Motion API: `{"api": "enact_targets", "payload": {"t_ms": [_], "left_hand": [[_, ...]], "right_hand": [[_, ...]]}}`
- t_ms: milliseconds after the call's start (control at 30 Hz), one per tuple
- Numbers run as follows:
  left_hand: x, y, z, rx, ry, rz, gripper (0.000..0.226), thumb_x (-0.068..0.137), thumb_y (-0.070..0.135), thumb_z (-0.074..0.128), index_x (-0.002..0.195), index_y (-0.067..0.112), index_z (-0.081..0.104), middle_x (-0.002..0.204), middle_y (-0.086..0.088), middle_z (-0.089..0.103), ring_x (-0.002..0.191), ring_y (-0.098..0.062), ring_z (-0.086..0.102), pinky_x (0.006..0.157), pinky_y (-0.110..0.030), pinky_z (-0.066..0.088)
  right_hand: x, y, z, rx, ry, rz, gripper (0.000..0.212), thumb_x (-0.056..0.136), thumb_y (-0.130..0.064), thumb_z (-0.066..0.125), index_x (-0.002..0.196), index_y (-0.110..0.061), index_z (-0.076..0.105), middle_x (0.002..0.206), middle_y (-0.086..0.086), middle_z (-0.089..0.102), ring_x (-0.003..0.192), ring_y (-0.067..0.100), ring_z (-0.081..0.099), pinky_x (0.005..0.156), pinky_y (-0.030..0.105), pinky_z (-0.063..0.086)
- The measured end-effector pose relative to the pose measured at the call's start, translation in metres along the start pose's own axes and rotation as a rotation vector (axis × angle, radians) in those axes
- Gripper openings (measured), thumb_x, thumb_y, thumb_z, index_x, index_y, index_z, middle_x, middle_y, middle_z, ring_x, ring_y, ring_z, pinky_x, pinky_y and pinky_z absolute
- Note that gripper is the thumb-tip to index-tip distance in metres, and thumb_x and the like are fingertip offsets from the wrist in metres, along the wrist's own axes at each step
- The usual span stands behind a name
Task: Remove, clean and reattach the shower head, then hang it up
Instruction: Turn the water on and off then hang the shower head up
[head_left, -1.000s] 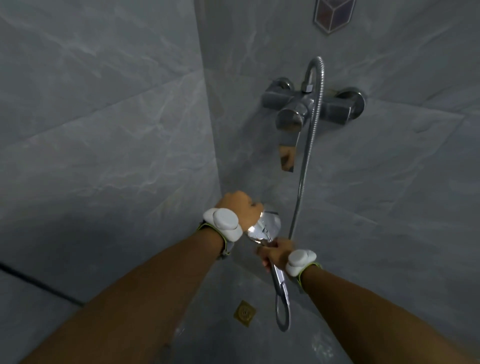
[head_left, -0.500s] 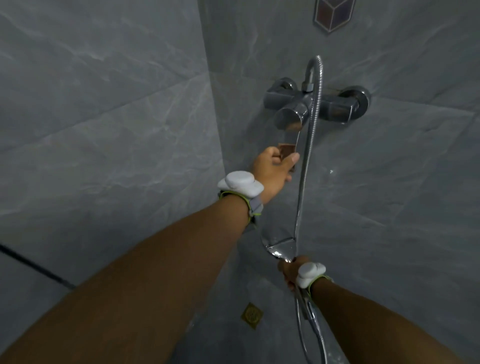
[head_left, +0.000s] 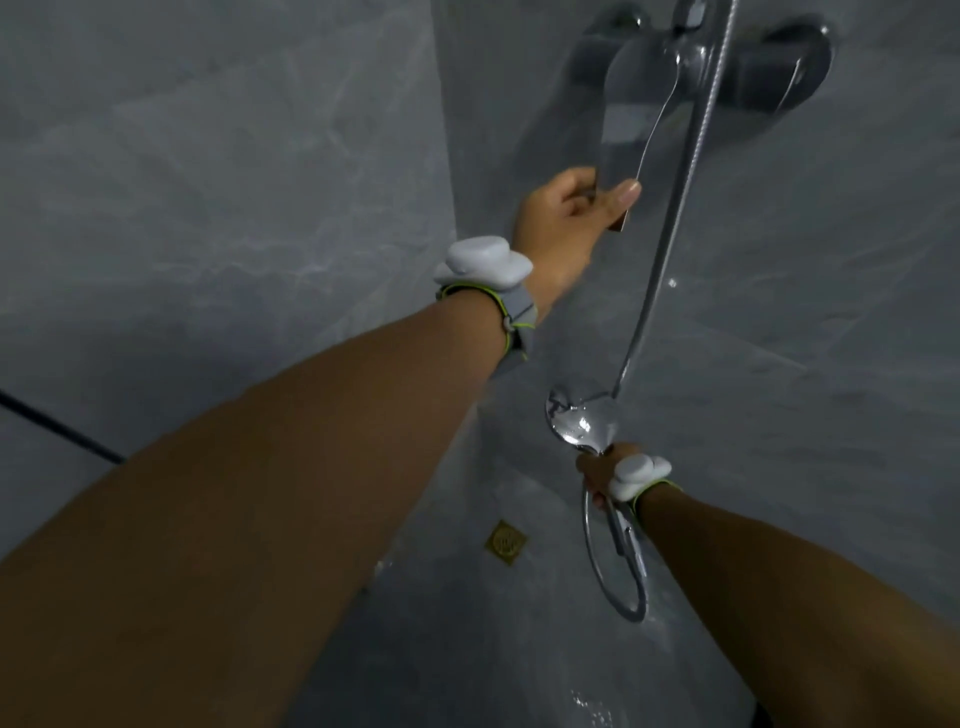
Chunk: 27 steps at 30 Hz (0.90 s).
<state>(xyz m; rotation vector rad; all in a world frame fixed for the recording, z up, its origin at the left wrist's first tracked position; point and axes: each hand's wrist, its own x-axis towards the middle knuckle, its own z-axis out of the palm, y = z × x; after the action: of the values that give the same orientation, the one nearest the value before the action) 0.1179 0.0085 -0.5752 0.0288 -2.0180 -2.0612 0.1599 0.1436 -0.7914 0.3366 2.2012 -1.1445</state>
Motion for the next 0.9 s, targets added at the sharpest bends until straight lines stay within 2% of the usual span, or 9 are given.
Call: {"api": "enact_targets", "payload": {"t_ms": [67, 200, 267, 400, 533, 633, 733, 833, 900], "left_hand": [[0.000, -0.009, -0.004, -0.008, -0.027, -0.023, 0.008, 0.093, 0.020, 0.069, 0.088, 0.015, 0.064, 0.078, -0.004, 0.068, 0.044, -0.004, 0.041, 0.048, -0.020, 0.037], [0.000, -0.022, -0.010, -0.012, -0.047, -0.096, 0.024, 0.093, 0.028, 0.068, 0.103, 0.006, 0.070, 0.075, 0.004, 0.070, 0.049, -0.008, 0.036, 0.048, -0.020, 0.036], [0.000, -0.021, -0.010, -0.029, -0.059, -0.111, 0.029, 0.093, 0.029, 0.067, 0.107, 0.004, 0.070, 0.075, 0.005, 0.070, 0.049, -0.008, 0.036, 0.048, -0.019, 0.036], [0.000, -0.027, -0.014, -0.043, -0.101, -0.113, 0.021, 0.094, 0.029, 0.066, 0.098, 0.009, 0.071, 0.072, 0.006, 0.067, 0.050, -0.009, 0.035, 0.048, -0.019, 0.034], [0.001, -0.026, -0.016, 0.002, -0.076, -0.046, 0.021, 0.093, 0.028, 0.067, 0.087, 0.008, 0.071, 0.067, 0.002, 0.065, 0.048, -0.010, 0.036, 0.046, -0.021, 0.033], [0.001, -0.027, -0.016, -0.010, -0.091, -0.072, 0.017, 0.093, 0.029, 0.068, 0.086, 0.013, 0.069, 0.068, 0.001, 0.066, 0.048, -0.009, 0.037, 0.046, -0.021, 0.035], [0.001, -0.027, -0.016, -0.024, -0.094, -0.082, 0.016, 0.093, 0.028, 0.068, 0.087, 0.014, 0.068, 0.068, 0.001, 0.066, 0.047, -0.009, 0.038, 0.046, -0.020, 0.035], [0.000, -0.029, -0.017, -0.024, -0.106, -0.072, 0.017, 0.094, 0.028, 0.066, 0.088, 0.013, 0.069, 0.068, 0.001, 0.065, 0.049, -0.009, 0.038, 0.047, -0.021, 0.036], [-0.001, -0.029, -0.018, -0.021, -0.112, -0.062, 0.018, 0.095, 0.029, 0.066, 0.089, 0.013, 0.069, 0.068, 0.001, 0.065, 0.050, -0.009, 0.039, 0.048, -0.022, 0.037]], "right_hand": [[0.007, 0.007, 0.005, -0.030, -0.019, 0.001, 0.037, 0.097, -0.006, 0.052, 0.060, -0.006, 0.048, 0.033, 0.000, 0.049, 0.021, 0.006, 0.042, 0.026, 0.014, 0.030], [0.029, 0.021, 0.015, 0.032, 0.052, 0.012, 0.027, 0.095, -0.006, 0.055, 0.069, -0.006, 0.048, 0.061, 0.009, 0.049, 0.040, 0.013, 0.050, 0.030, 0.017, 0.037], [0.033, 0.030, 0.020, 0.037, 0.040, -0.016, 0.036, 0.093, -0.002, 0.055, 0.058, -0.006, 0.050, 0.055, 0.009, 0.049, 0.036, 0.013, 0.047, 0.036, 0.021, 0.038], [0.029, 0.040, 0.031, 0.121, -0.015, 0.016, 0.040, 0.094, 0.005, 0.048, 0.056, -0.004, 0.043, 0.030, 0.002, 0.040, 0.020, 0.012, 0.036, 0.029, 0.011, 0.025], [0.034, 0.041, 0.031, 0.107, -0.018, 0.050, 0.031, 0.097, 0.002, 0.044, 0.067, -0.004, 0.043, 0.037, 0.003, 0.045, 0.020, 0.010, 0.040, 0.027, 0.012, 0.029], [0.040, 0.047, 0.034, 0.161, 0.006, 0.049, 0.036, 0.096, 0.005, 0.044, 0.063, -0.007, 0.037, 0.032, -0.001, 0.037, 0.021, 0.010, 0.036, 0.028, 0.012, 0.026], [0.044, 0.055, 0.035, 0.142, 0.036, 0.006, 0.039, 0.092, 0.009, 0.051, 0.056, -0.004, 0.041, 0.043, 0.005, 0.041, 0.024, 0.009, 0.038, 0.029, 0.014, 0.028], [0.052, 0.060, 0.038, 0.018, 0.103, -0.042, 0.034, 0.090, -0.005, 0.061, 0.058, -0.009, 0.048, 0.060, 0.005, 0.046, 0.047, 0.016, 0.048, 0.043, 0.025, 0.036], [0.054, 0.058, 0.040, -0.094, 0.128, -0.025, 0.024, 0.087, -0.018, 0.066, 0.068, -0.013, 0.052, 0.067, 0.006, 0.052, 0.062, 0.021, 0.052, 0.046, 0.028, 0.040]]}}
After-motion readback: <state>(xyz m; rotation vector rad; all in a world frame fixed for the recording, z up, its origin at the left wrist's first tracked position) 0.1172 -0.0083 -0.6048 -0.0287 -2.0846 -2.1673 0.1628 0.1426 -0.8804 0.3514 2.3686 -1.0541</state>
